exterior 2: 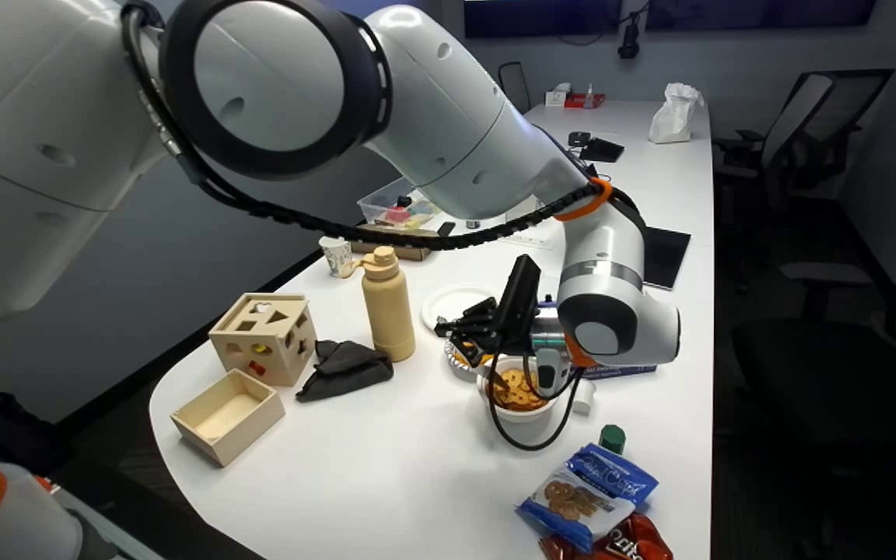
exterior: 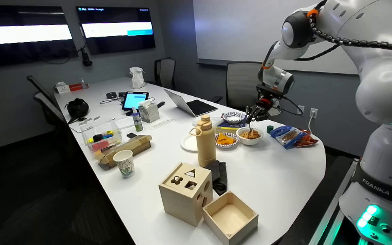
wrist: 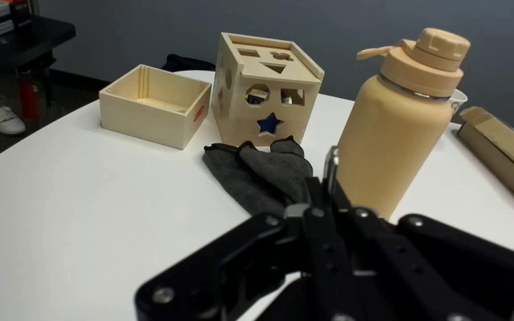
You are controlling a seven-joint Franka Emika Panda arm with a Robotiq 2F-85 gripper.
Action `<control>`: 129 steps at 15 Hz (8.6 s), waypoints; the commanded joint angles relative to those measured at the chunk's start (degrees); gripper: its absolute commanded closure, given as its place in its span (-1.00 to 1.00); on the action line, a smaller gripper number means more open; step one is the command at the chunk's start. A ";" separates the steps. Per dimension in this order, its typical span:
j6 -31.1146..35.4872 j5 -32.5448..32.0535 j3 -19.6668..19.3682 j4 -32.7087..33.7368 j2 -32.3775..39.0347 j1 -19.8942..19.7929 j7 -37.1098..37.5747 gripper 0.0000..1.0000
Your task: Use the silver spatula to stir the contents of the plastic white bowl
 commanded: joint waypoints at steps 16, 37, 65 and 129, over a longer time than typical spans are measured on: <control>7.83 2.20 -0.07 0.33 -0.69 1.80 4.32 0.98; 12.62 1.69 -3.07 -0.52 -1.98 3.18 11.45 0.98; -1.07 1.11 -1.76 1.84 -0.12 0.77 10.84 0.98; 14.12 -4.53 -0.99 7.50 1.11 8.78 32.76 0.98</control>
